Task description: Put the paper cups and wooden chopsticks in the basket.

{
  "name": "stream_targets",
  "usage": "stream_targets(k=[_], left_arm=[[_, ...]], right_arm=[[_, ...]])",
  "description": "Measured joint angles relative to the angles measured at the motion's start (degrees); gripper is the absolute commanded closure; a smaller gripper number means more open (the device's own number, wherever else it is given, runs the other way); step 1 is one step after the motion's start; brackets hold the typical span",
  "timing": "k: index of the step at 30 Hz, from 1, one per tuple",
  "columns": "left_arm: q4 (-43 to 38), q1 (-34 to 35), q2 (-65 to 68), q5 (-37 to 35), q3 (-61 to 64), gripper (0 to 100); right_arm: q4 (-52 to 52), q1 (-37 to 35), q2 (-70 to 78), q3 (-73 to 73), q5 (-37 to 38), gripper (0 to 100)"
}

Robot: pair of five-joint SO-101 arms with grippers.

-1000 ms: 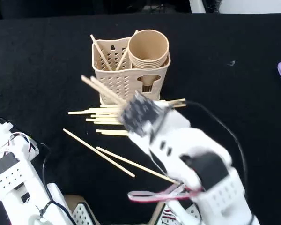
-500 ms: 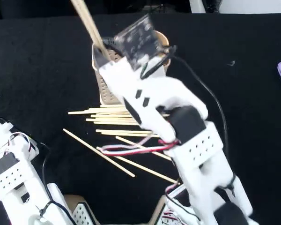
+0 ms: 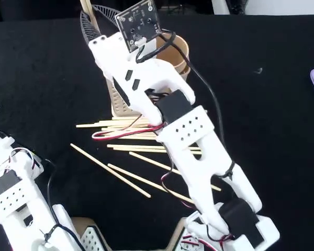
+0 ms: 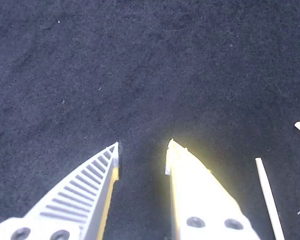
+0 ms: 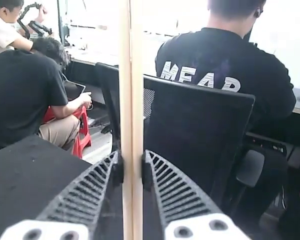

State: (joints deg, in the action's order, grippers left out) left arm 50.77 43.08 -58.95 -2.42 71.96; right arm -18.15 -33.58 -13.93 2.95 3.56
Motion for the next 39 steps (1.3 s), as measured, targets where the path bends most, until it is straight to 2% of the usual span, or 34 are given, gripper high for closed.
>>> stream_targets(k=[20,25,35,39], left_arm=[[0.0,0.0,0.0,0.0,0.0,84],[0.0,0.0,0.0,0.0,0.0,84],[0.0,0.0,0.0,0.0,0.0,84],[0.0,0.0,0.0,0.0,0.0,84]], right_arm=[[0.4,4.2,8.4,0.0,-0.4,97.5],[-5.3,4.5,8.4,0.0,-0.5,81.2],[-14.1,4.6,0.0,0.0,-3.2,81.2],[-22.4,4.6,-7.0,0.0,-3.2,81.2]])
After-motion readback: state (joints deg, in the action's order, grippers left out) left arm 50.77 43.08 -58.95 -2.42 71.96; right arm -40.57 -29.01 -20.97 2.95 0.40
